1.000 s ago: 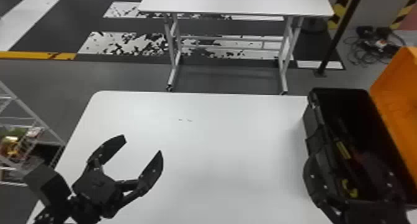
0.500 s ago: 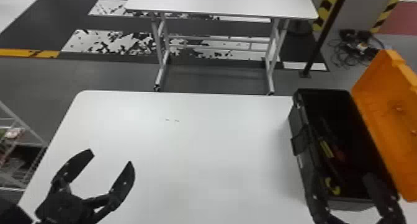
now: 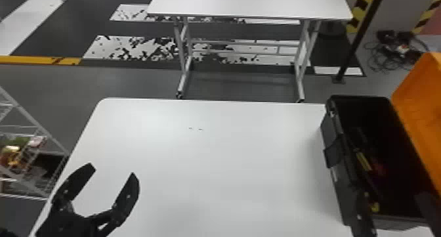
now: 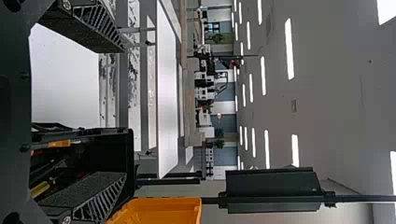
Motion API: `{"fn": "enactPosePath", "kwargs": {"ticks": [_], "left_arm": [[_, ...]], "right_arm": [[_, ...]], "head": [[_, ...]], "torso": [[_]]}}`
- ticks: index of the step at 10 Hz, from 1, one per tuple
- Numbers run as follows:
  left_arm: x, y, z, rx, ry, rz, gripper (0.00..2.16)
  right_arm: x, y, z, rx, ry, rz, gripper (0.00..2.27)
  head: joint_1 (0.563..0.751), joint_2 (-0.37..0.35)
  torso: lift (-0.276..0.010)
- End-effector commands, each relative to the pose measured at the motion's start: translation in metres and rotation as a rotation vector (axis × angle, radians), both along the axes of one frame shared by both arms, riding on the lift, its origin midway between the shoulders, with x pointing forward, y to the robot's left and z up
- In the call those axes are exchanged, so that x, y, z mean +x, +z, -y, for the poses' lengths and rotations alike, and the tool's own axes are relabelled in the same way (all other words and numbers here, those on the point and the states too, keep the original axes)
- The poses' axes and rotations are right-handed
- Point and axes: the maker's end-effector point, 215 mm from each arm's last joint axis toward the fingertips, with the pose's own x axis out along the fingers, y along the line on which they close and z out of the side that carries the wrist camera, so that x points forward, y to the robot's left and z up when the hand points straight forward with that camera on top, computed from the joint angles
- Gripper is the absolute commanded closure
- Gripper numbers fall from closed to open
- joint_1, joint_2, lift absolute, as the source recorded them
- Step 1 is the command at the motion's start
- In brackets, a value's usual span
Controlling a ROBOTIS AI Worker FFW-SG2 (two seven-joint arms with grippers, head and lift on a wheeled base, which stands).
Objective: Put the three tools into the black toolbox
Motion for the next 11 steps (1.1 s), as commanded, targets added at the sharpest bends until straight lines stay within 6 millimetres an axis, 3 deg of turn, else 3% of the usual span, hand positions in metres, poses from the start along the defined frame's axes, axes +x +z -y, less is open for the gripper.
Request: {"fn": "enactPosePath", "kwargs": {"ticks": [1, 11], "left_arm": [[-0.0014, -0.0009, -0.0027, -0.004, 0.007, -0.005, 0.09], [-0.0039, 0.0007, -0.0003, -0.009, 0.001, -0.004, 0.09]], "right_arm": [[-0.0017, 0.0042, 0.0019, -0.002, -0.004, 0.012, 0.06], [-0.0051, 0.0075, 0.0043, -0.005, -0.014, 0.02, 0.08]], "head": [[0.695, 0.069], [0.695, 0.064]], "torso": [[-0.051], [-0.051]]}}
